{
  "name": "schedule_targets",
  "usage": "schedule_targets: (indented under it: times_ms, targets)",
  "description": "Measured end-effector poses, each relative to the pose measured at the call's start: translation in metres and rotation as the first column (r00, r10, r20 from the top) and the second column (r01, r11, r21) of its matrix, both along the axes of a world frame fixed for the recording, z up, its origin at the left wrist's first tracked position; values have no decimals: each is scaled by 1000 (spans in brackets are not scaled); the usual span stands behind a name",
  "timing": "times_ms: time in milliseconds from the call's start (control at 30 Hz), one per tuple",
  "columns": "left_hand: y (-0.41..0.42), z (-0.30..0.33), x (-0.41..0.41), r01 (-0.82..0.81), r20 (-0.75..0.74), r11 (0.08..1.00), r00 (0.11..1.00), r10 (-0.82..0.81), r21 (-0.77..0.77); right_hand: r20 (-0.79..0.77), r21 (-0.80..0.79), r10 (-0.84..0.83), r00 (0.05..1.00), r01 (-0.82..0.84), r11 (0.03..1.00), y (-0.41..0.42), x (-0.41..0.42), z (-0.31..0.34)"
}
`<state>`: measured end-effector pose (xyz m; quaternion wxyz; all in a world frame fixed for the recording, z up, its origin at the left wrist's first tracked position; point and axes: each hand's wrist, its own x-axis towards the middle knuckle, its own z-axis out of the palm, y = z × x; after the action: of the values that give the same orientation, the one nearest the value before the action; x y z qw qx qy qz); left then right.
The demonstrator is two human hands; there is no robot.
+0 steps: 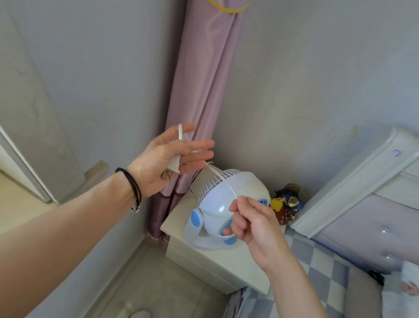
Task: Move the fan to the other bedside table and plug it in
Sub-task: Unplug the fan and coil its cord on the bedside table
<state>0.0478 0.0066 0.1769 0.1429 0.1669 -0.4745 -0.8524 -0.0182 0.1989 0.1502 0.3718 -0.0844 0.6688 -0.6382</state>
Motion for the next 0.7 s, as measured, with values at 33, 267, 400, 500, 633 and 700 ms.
schedule_targets:
  times_ms: [33, 267, 400, 500, 633, 700]
  targets:
    - [5, -4, -1, 45, 21, 998, 999, -44, -53, 73, -68, -44, 996, 49, 996, -5, -2, 10]
    - [45, -42, 0, 414, 254, 824, 907, -336, -386, 718, -377, -142, 681, 553, 743, -29, -23, 55]
    - [54, -50, 2, 472, 322, 726, 879, -350, -499, 769, -390, -178, 614, 672, 630, -35, -33, 58]
    - [47, -50, 8, 405, 283, 794, 910, -302, -453, 684, -437, -216, 696, 629, 643, -32, -39, 52]
    - [34, -14, 12, 229, 106, 946, 972, -210, -228, 233, -264, -151, 961, 212, 941, -33, -24, 22]
    - [23, 9, 13, 188, 28, 978, 982, -186, -89, -28, -35, 79, 997, -80, 996, -37, -6, 2]
